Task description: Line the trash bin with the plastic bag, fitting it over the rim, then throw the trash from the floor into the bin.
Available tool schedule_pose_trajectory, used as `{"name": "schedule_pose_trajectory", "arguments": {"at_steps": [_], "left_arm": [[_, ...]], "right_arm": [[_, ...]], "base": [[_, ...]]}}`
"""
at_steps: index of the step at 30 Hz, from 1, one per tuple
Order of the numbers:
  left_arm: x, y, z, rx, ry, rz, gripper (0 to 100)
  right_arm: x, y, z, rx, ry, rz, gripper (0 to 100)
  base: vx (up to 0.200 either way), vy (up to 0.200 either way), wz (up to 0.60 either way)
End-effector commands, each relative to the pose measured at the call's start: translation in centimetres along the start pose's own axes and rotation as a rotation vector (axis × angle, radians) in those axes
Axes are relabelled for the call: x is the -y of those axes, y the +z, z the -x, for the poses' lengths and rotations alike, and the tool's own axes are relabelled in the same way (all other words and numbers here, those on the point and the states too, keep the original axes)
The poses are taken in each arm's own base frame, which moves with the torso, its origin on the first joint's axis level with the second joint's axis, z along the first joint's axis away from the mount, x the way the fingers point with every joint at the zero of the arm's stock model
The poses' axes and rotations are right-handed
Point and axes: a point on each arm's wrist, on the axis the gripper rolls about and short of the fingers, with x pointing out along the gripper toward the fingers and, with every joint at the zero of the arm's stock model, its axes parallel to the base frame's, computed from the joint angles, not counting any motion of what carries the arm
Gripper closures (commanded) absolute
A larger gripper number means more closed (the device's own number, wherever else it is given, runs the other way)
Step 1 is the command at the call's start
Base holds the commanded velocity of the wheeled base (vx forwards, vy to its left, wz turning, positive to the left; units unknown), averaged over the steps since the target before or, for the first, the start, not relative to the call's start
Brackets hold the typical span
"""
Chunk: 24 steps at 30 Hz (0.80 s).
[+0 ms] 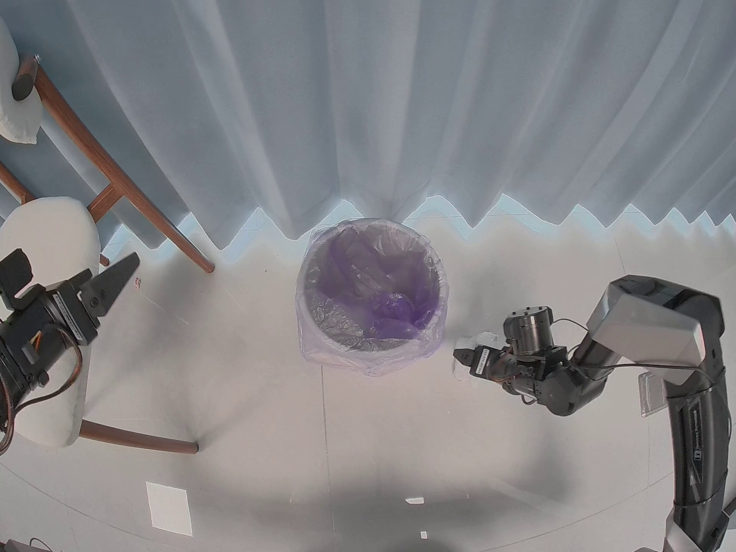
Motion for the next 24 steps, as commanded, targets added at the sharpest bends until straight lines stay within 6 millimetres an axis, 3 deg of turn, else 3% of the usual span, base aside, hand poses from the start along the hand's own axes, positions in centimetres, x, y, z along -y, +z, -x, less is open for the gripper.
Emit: {"name": "schedule_pose_trajectory", "arguments": {"at_steps": [1, 5, 12, 13, 18, 22, 24], "left_arm": [[3.7, -0.9, -2.1, -0.246, -0.172, -0.029, 0], [4.9, -2.5, -4.3, -0.389, -0.201, -0.023, 0], [6.0, -5.3, -12.1, -0.536, -0.179, 0.149, 0], [6.3, -5.9, -14.3, -0.556, -0.147, 0.218, 0], [6.3, -7.5, -16.5, -0.574, -0.063, 0.308, 0], [6.0, -7.2, -15.3, -0.555, -0.022, 0.355, 0], [5.9, -5.8, -14.3, -0.501, -0.036, 0.369, 0]], "right_arm": [[1.8, 3.1, 9.7, 0.116, 0.009, -0.137, 0], [1.9, 2.8, 13.1, 0.196, 0.072, -0.24, 0], [2.5, 1.3, 19.8, 0.263, 0.152, -0.266, 0], [2.4, 1.3, 21.2, 0.275, 0.165, -0.267, 0], [1.3, 2.0, 21.4, 0.272, 0.188, -0.246, 0], [-1.6, 3.5, 19.9, 0.207, 0.206, -0.19, 0], [-3.4, 4.1, 18.6, 0.143, 0.22, -0.155, 0]], "base": [[0.0, 0.0, 0.0], [0.0, 0.0, 0.0], [0.0, 0.0, 0.0], [0.0, 0.0, 0.0], [0.0, 0.0, 0.0], [0.0, 0.0, 0.0], [0.0, 0.0, 0.0]]}}
